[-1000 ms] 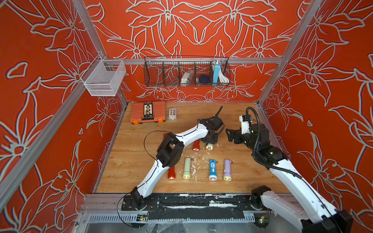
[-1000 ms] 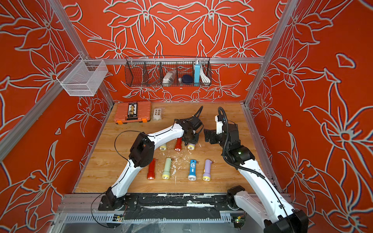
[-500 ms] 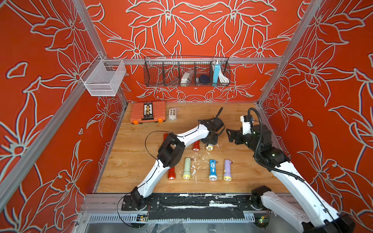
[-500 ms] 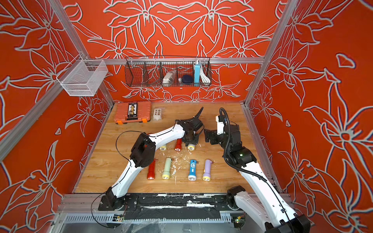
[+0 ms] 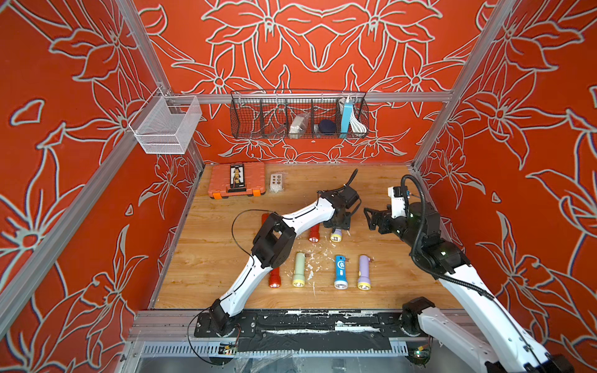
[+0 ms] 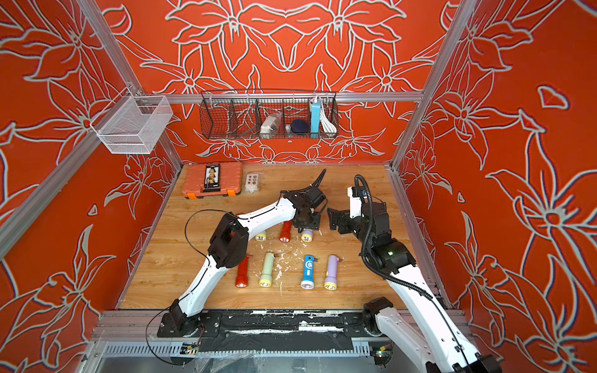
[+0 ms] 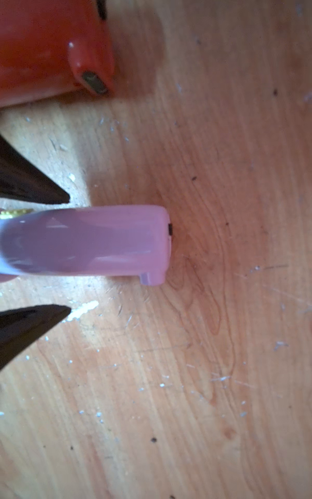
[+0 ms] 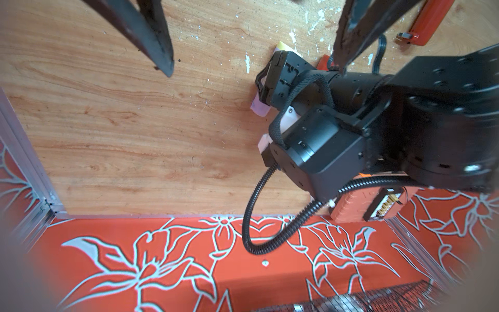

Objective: Close the plug at the bottom of the flashlight
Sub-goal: Place the flashlight at the center of the board.

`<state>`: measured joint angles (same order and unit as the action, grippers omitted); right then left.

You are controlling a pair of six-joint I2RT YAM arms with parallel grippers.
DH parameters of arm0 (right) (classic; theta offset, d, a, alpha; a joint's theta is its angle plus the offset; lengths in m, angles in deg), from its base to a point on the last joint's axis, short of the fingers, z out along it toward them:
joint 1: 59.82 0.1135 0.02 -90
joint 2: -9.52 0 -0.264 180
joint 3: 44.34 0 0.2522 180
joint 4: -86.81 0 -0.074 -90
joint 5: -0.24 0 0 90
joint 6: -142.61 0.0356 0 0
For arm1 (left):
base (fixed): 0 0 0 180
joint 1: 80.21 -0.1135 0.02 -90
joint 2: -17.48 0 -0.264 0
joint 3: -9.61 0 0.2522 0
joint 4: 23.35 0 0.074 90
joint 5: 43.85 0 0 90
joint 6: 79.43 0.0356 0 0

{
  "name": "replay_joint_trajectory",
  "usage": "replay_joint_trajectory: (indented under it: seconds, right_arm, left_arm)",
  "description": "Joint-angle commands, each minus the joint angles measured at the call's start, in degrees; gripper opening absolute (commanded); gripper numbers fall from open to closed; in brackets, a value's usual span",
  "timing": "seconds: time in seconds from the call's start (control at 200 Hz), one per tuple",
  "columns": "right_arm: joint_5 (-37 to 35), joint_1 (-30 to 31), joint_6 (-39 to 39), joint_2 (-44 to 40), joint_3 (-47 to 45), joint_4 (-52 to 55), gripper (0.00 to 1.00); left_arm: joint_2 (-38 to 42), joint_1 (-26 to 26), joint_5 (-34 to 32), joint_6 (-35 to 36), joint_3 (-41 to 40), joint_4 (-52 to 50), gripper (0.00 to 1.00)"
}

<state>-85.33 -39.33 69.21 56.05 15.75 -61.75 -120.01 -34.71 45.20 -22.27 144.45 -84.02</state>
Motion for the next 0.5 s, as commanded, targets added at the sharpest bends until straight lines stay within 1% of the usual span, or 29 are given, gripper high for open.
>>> replay_joint_trajectory:
  seconds: [0.0,0.13,0.215,0.27,0.38,0.495]
  right_arm:
    - [1.97,-0.37,1.92,-0.48,2.92,1.18,0.95]
    - [3.89,-0.39,3.35,-1.67,3.61,1.4,0.95]
    - [4.61,-0.37,4.66,-2.19,3.15,0.71,0.94]
    - [5.1,-0.36,5.98,-1.79,2.66,0.4,0.94]
    - [8.36,-0.28,6.9,-0.25,2.56,1.21,0.94]
    - [7.88,-0.28,8.59,0.31,0.84,-0.17,0.95]
  left_arm:
    - [3.21,0.46,0.64,0.75,2.02,-0.49,0.61]
    - [5.76,0.34,-0.28,2.44,2.26,-0.87,0.62]
    - [9.15,0.05,-1.15,3.8,-0.13,-0.86,0.62]
    - [12.16,-0.45,-0.83,4.54,-3.44,-0.1,0.62]
    - [18.91,-1.26,-0.66,5.17,-11.32,0.61,0.62]
    - [27.41,-1.76,-2.65,5.89,-21.47,2.67,0.63]
